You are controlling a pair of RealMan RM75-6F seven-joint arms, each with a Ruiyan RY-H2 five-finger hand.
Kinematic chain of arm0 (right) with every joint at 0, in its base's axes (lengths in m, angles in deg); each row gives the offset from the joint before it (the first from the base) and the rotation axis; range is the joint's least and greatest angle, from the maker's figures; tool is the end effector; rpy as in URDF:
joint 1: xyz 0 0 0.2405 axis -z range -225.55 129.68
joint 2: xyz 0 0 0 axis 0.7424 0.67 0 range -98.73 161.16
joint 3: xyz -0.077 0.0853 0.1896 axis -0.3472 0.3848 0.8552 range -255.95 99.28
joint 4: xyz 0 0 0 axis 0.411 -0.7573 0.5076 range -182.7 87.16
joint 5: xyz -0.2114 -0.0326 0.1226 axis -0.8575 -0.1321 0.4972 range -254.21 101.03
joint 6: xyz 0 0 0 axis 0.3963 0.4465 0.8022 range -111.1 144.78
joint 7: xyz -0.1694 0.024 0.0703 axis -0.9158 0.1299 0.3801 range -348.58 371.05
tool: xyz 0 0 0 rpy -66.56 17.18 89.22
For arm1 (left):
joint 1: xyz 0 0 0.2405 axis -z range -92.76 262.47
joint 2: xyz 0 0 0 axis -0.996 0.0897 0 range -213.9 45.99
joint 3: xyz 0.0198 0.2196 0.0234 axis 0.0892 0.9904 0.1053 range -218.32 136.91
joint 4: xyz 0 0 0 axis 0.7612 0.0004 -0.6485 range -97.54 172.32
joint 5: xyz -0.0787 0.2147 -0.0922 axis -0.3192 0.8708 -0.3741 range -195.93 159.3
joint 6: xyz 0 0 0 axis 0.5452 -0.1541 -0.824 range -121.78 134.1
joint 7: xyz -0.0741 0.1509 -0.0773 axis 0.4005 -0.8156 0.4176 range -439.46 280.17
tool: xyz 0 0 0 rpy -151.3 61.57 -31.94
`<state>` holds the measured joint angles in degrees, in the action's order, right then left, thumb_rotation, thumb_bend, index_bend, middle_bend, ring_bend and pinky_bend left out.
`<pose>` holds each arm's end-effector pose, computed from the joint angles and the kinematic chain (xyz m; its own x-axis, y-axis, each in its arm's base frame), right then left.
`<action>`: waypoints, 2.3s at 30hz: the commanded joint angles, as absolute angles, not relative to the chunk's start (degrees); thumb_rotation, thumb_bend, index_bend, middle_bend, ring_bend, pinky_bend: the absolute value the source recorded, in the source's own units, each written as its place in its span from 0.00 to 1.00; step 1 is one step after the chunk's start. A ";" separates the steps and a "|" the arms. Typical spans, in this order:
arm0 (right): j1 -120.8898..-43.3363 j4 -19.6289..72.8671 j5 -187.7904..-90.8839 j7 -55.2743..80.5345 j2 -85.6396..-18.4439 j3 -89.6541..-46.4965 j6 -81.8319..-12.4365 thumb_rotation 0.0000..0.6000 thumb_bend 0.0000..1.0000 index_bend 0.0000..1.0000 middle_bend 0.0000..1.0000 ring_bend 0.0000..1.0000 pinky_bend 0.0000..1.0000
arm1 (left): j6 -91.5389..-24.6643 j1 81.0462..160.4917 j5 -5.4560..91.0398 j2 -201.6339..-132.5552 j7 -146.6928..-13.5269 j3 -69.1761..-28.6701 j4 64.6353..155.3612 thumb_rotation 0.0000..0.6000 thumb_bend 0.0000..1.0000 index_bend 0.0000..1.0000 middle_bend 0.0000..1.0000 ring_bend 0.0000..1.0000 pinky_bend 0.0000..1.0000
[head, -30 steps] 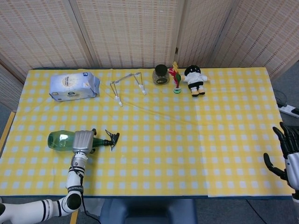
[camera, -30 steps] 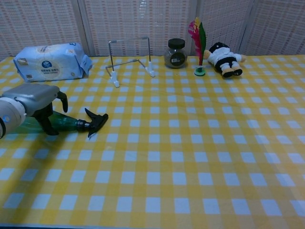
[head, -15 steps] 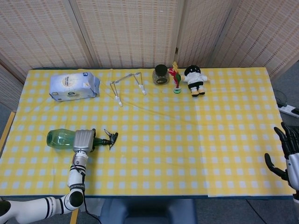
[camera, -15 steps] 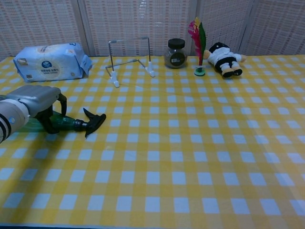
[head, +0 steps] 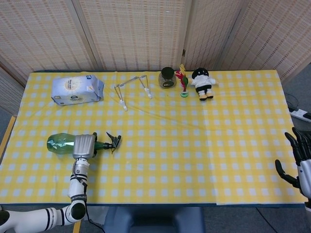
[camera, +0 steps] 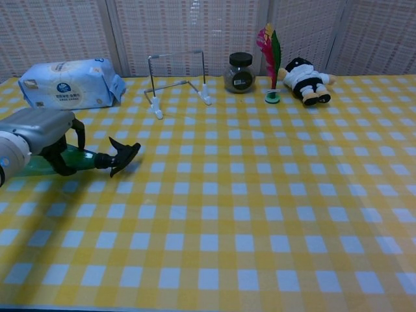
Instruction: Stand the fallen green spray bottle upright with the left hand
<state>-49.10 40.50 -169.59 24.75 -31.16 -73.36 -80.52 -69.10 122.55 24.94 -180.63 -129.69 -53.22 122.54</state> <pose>-0.2854 -0.2077 0.1591 0.2533 0.2011 0.9462 -0.9528 -0.1174 0.2800 -0.1625 0.3539 -0.0499 0.6161 0.1907 0.7642 0.7746 0.0294 -0.6318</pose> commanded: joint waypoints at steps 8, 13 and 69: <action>-48.50 40.68 -171.34 23.71 -31.41 -73.89 -82.10 1.00 0.46 0.00 0.00 0.00 0.00 | -77.28 118.86 32.20 -175.36 -123.58 -55.00 133.42 1.00 0.60 0.69 1.00 1.00 1.00; -47.56 40.65 -171.72 24.03 -31.28 -73.42 -84.72 1.00 0.46 0.00 0.00 0.00 0.00 | -80.19 117.15 34.76 -171.89 -121.80 -55.97 138.90 1.00 0.61 0.70 1.00 1.00 1.00; -46.53 40.18 -173.37 23.26 -32.20 -73.15 -87.30 1.00 0.46 0.00 0.00 0.00 0.00 | -59.84 119.54 4.08 -146.16 -91.99 -65.48 157.00 1.00 0.65 0.71 1.00 1.00 1.00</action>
